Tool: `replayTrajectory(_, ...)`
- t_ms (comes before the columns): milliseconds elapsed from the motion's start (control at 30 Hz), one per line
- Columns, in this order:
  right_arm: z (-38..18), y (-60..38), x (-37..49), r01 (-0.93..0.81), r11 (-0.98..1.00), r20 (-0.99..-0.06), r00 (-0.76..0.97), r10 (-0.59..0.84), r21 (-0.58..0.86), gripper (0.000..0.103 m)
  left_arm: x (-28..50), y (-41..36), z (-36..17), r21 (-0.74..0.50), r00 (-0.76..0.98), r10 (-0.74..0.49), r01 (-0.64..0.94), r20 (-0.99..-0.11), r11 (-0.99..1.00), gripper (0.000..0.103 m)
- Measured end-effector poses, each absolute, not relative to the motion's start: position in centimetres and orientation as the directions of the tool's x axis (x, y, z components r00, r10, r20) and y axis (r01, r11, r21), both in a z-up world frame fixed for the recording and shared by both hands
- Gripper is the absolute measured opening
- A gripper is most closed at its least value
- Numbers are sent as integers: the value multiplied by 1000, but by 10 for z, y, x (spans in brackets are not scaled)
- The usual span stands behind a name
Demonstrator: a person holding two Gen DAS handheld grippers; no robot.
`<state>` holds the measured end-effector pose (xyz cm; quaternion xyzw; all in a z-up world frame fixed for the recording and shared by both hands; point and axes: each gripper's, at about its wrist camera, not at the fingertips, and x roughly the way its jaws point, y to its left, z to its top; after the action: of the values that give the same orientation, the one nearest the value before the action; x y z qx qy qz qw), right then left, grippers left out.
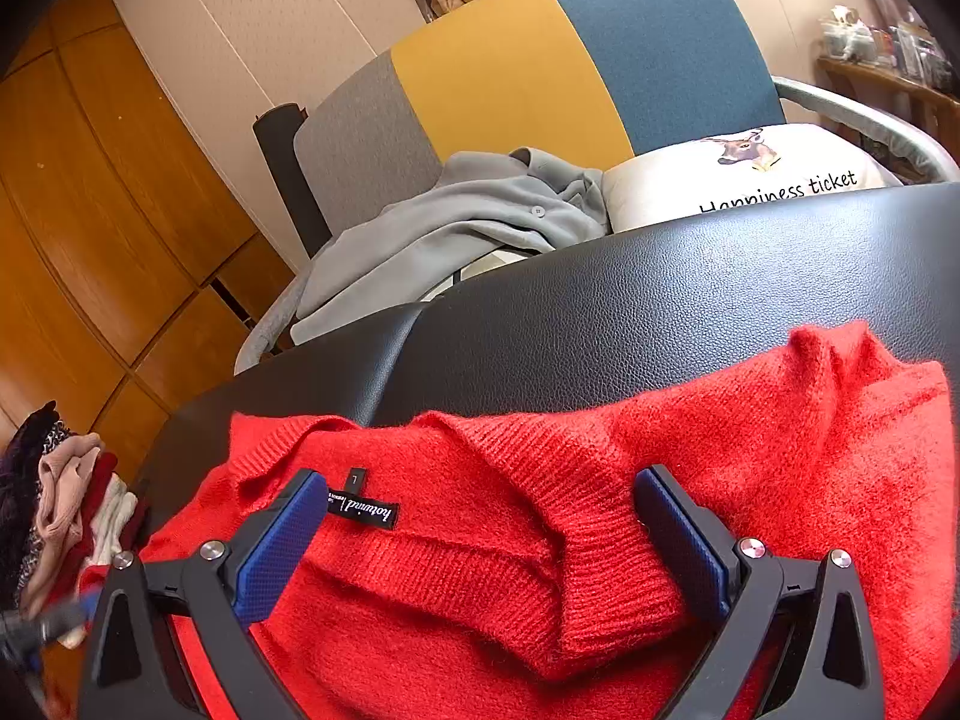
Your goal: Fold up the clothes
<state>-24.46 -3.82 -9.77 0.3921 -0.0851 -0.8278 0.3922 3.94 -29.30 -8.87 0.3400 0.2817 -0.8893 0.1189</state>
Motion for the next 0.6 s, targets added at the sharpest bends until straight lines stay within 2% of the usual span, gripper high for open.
replayTrajectory(133,-98,-39,-245,583,-680,-586,-385,-713,445,103,139,-332,-103,-468,-699,-146,603,-700,-646,38)
replayTrajectory(200,-98,-40,-244,583,-682,-588,-387,-710,441,103,190,-354,-111,-502,-674,-202,687,-711,-526,42)
replayTrajectory(267,-98,-41,-244,583,-683,-589,-387,-709,439,103,217,-372,-122,-534,-652,-237,739,-720,-411,43)
replayTrajectory(400,-98,-41,-244,582,-682,-588,-387,-711,442,103,229,-395,-134,-578,-652,-272,756,-708,-307,47)
replayTrajectory(500,-98,-39,-244,581,-677,-581,-385,-717,451,103,214,-405,-144,-623,-678,-252,734,-690,-270,49)
replayTrajectory(600,-98,-38,-245,581,-674,-577,-383,-721,456,103,195,-411,-153,-618,-662,-256,750,-705,-237,51)
